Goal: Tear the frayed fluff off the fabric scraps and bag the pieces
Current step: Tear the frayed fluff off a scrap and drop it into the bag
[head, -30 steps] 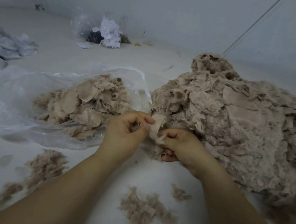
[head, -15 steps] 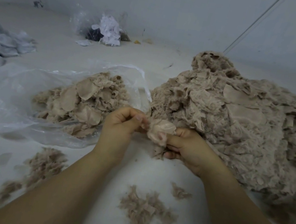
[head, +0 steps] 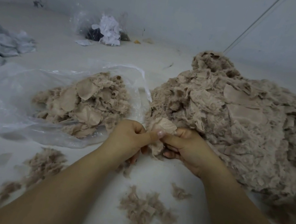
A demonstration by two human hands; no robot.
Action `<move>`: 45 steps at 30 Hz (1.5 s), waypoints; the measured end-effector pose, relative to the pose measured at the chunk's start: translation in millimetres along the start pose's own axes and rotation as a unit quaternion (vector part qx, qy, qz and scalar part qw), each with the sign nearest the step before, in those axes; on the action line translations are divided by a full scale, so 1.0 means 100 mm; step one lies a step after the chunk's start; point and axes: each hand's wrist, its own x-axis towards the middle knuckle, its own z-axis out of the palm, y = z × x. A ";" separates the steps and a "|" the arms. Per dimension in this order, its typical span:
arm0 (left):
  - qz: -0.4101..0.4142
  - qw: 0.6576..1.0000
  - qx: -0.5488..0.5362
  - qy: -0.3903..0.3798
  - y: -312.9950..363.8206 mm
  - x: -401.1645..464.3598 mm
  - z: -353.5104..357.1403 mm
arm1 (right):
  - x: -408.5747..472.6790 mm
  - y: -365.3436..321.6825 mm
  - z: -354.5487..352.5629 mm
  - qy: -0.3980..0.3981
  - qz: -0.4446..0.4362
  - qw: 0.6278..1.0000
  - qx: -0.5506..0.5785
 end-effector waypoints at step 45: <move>-0.073 0.994 -0.068 -0.051 -0.04 0.08 -0.11 | -0.01 0.01 0.00 -0.004 -0.023 1.000 0.012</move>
